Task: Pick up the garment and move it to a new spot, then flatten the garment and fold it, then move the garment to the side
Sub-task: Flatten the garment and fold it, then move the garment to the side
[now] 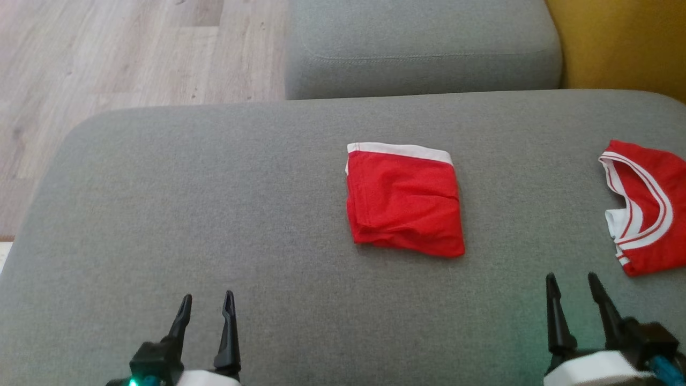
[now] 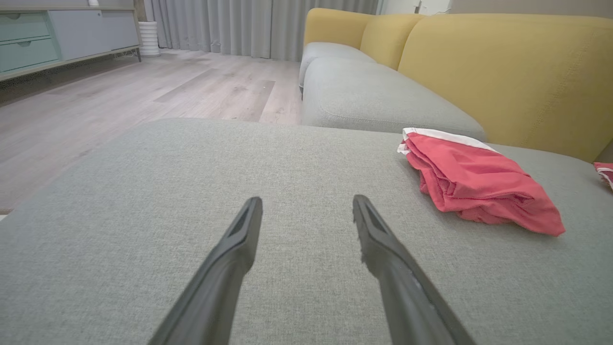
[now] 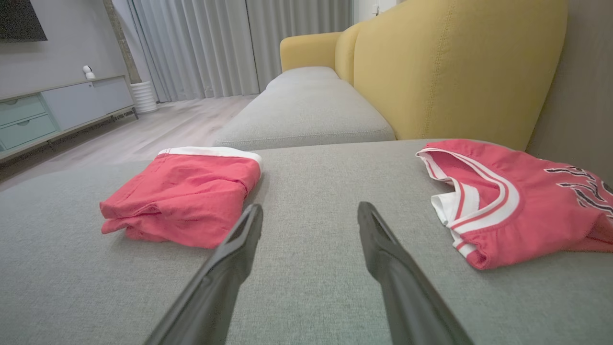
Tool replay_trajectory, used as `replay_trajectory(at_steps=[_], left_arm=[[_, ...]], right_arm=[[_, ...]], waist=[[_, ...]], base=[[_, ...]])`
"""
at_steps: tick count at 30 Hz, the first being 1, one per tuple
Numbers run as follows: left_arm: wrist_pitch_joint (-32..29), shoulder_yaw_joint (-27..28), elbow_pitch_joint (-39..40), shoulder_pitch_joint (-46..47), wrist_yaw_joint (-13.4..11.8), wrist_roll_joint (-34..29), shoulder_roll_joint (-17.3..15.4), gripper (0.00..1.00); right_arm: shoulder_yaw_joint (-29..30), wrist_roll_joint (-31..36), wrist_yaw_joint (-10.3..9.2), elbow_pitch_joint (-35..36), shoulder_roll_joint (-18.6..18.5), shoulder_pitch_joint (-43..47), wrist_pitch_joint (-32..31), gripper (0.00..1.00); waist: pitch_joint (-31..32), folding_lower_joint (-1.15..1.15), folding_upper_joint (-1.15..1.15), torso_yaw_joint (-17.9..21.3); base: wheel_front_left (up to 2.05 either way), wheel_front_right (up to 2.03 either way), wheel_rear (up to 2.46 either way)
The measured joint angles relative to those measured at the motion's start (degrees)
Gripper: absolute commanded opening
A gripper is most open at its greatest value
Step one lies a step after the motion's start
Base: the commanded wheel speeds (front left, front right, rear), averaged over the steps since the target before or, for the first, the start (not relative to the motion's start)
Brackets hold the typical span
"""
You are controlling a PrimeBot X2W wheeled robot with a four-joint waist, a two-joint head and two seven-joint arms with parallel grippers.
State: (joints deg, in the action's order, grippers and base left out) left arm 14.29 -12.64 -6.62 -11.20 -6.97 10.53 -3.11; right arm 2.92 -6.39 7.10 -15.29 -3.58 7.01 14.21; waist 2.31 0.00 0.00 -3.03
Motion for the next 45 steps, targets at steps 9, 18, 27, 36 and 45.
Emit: replay_trajectory(at_steps=[9,18,27,36,45], left_arm=[[0.0,0.13,-0.22,-0.4,0.51,-0.36,0.0,1.0],[0.0,-0.19,-0.75,-0.63,0.91,-0.35,0.0,1.0],[0.0,-0.91,-0.8,-1.74,0.91,-0.35,0.0,1.0],[0.0,-1.21,-0.23,-1.76,0.63,-0.21,-0.01,1.0],[0.0,-4.08,-0.09,0.43,0.33,0.77,-0.01,1.0]], right_arm=[[0.0,0.4,0.0,0.54,0.94,1.82,0.0,1.0],[0.0,0.42,0.0,0.34,1.01,1.82,0.0,1.0],[-0.01,0.96,0.0,0.05,1.02,1.81,0.0,1.0],[-2.96,-2.46,0.0,1.19,0.68,-1.36,-6.32,1.0],[-1.51,-9.51,0.0,-2.61,-2.89,-21.34,-33.01,1.0]], waist=[[0.59,0.0,0.0,0.61],[0.73,0.0,0.0,-0.44],[0.5,0.0,0.0,-1.53],[-0.27,0.0,0.0,-1.54],[-3.95,0.0,0.0,-3.9]], base=[[0.0,0.0,0.0],[0.0,0.0,0.0],[0.0,0.0,0.0],[0.0,0.0,0.0],[0.0,0.0,0.0]])
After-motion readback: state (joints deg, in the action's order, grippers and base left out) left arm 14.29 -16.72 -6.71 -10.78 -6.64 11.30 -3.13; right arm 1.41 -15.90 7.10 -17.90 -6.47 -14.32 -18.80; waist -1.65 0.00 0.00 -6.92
